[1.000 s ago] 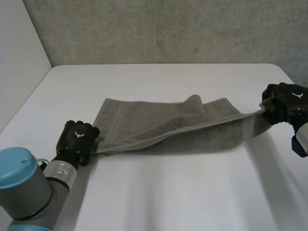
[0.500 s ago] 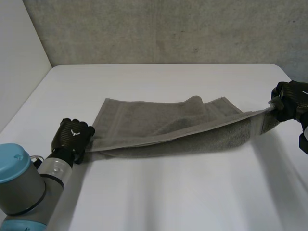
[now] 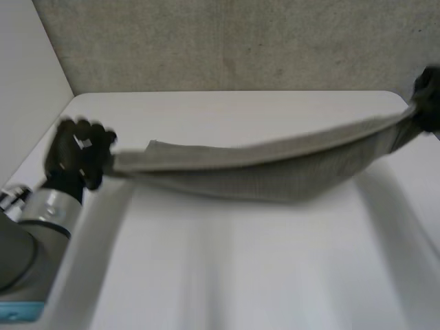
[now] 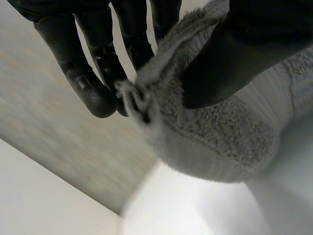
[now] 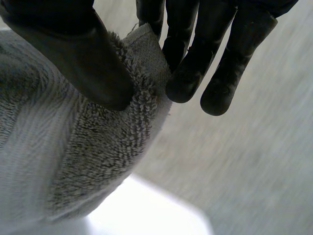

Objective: Fold the towel.

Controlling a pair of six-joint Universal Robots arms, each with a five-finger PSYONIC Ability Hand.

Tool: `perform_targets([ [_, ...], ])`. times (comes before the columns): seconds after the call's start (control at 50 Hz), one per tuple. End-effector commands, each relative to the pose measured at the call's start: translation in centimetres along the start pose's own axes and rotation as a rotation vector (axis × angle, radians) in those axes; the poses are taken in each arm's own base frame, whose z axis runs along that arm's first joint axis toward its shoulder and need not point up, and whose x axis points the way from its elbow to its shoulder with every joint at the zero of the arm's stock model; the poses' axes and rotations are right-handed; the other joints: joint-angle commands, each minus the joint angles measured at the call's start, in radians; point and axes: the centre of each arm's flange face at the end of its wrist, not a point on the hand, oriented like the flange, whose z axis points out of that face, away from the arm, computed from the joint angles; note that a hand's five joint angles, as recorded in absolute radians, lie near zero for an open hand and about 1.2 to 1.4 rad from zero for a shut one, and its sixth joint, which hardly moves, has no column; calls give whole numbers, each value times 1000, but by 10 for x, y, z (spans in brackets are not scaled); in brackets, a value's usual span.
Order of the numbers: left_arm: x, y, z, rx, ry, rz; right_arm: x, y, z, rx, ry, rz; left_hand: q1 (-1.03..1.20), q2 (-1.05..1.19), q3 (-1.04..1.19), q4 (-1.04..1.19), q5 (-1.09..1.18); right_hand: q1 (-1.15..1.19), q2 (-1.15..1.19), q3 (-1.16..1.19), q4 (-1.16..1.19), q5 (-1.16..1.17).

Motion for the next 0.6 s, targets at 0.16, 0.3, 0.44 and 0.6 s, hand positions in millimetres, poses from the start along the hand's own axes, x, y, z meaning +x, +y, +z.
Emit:
perform_targets([
  [0.16,-89,-135,-13,147,-75,-207,11,-156,-16,118,-63,-203,-22,-103,-148,-120,-243,185,88,69,64,102],
  [0.3,-82,-116,7,-26,-1,-256,4,-114,3,-154,-173,-377,-22,-103,-148,-120,-243,185,88,69,64,102],
  [0.44,-48,-56,40,-318,139,-276,-35,-40,25,-404,-322,-479,-22,-103,-148,-120,-243,185,88,69,64,102],
  [0.6,-36,-26,90,-394,173,-278,-67,15,61,-460,-386,-565,-22,-103,-148,-120,-243,185,88,69,64,102],
])
